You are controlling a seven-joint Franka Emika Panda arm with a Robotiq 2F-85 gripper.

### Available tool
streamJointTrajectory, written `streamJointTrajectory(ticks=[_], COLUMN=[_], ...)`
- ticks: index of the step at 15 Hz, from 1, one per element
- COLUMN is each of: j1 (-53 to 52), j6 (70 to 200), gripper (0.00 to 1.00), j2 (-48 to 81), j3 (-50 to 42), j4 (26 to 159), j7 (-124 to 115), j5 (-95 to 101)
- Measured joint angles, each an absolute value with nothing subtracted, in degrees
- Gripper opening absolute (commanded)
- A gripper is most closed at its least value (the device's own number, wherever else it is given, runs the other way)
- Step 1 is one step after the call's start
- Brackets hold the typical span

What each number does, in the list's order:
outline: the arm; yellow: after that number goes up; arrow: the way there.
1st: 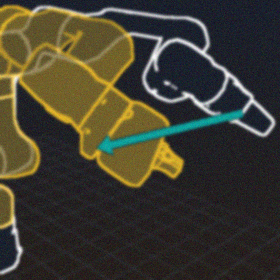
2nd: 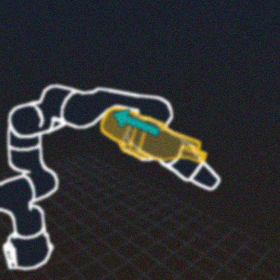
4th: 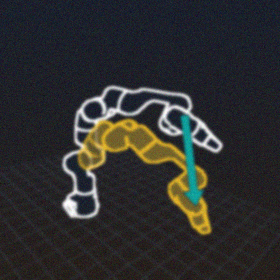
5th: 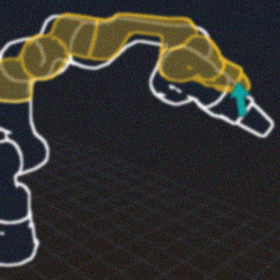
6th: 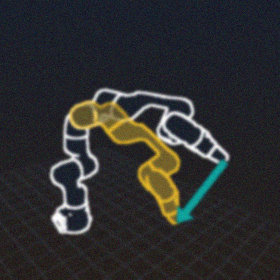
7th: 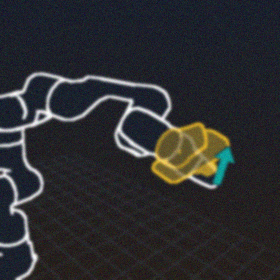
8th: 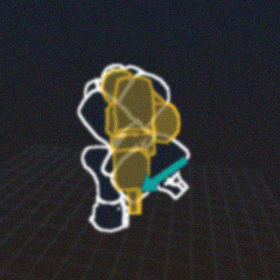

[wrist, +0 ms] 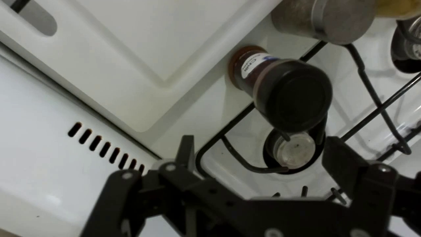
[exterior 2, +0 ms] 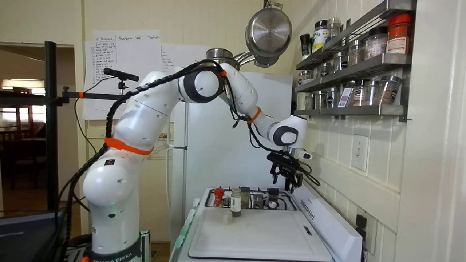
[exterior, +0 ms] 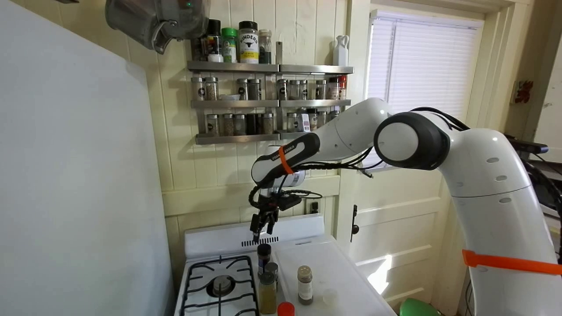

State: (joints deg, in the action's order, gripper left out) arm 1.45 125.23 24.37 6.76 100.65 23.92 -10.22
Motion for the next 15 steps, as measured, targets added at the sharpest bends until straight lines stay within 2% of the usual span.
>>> streamJointTrajectory(ticks=[6,15], j1=[1.14,-0.48], j6=[131.73,130.95], gripper=[1.0,1.0], j2=[25.38,25.3], j3=[5.86,6.44], j4=[100.75,101.1], j7=[17.41,15.86], j5=[-9.57,-9.2])
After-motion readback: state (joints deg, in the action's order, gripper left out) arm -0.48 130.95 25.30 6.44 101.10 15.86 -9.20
